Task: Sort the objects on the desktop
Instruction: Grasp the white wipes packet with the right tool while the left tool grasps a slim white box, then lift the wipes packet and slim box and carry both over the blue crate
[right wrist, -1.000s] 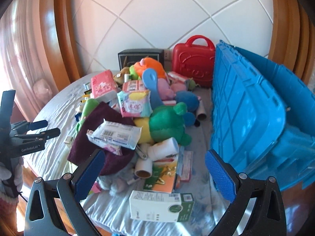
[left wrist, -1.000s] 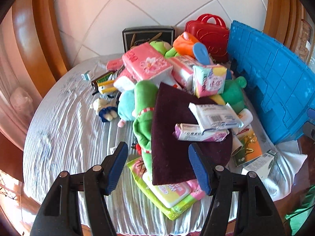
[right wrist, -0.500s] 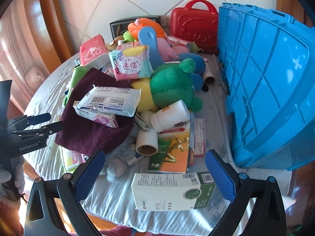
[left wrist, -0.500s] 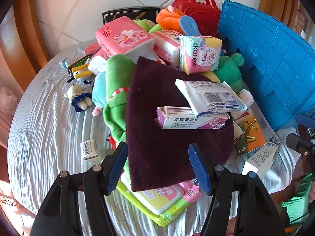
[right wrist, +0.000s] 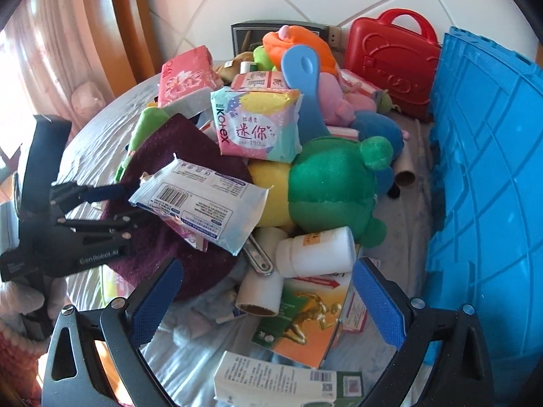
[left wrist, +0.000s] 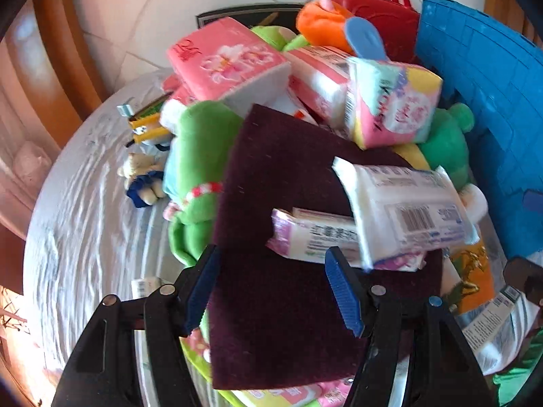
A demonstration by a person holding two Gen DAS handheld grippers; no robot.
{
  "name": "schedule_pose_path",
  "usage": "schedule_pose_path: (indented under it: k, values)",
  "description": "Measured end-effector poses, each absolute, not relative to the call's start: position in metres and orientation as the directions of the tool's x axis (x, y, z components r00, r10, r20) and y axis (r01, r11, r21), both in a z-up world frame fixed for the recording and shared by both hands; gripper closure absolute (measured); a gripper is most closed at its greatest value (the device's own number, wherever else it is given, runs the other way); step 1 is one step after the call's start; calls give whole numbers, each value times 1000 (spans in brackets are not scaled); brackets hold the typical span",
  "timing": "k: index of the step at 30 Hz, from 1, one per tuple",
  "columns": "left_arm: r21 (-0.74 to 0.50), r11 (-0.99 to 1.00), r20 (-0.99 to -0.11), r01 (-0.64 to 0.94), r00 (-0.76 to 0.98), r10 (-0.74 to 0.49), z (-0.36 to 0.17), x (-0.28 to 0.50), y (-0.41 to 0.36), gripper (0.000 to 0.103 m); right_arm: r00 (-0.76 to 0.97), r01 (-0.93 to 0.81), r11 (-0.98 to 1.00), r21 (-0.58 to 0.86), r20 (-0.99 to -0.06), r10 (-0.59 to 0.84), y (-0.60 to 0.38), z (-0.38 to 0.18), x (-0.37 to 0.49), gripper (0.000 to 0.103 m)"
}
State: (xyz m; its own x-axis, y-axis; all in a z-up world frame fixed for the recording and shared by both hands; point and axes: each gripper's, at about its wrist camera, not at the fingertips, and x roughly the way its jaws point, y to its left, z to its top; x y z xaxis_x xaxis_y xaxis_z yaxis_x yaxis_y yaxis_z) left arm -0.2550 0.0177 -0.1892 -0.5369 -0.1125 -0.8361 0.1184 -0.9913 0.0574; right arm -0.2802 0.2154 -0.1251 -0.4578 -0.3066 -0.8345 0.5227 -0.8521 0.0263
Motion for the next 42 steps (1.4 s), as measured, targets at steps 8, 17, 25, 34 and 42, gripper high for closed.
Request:
schedule_pose_path:
  k: [8, 17, 25, 34, 42]
  values:
    - [27, -972, -836, 234, -527, -150, -178, -249, -1, 40, -364, 658, -753, 29, -863, -351, 174, -161, -311, 1]
    - [-121, -984, -842, 127, -539, 34, -178, -238, 35, 40, -372, 558, -820, 126, -845, -384, 195, -162, -341, 48]
    - [-210, -969, -875, 130, -467, 127, -195, -278, 53, 22, -373, 481, -866, 137, -862, -344, 203, -167, -343, 48]
    - [-100, -982, -888, 159, -460, 15, -221, -270, 65, 41, -374, 479, -870, 115, -870, -321, 221, -171, -341, 49]
    - [-10, -987, -823, 161, -562, -83, -191, -245, 37, 85, -351, 583, -803, 125, -852, -388, 205, -167, -330, 35]
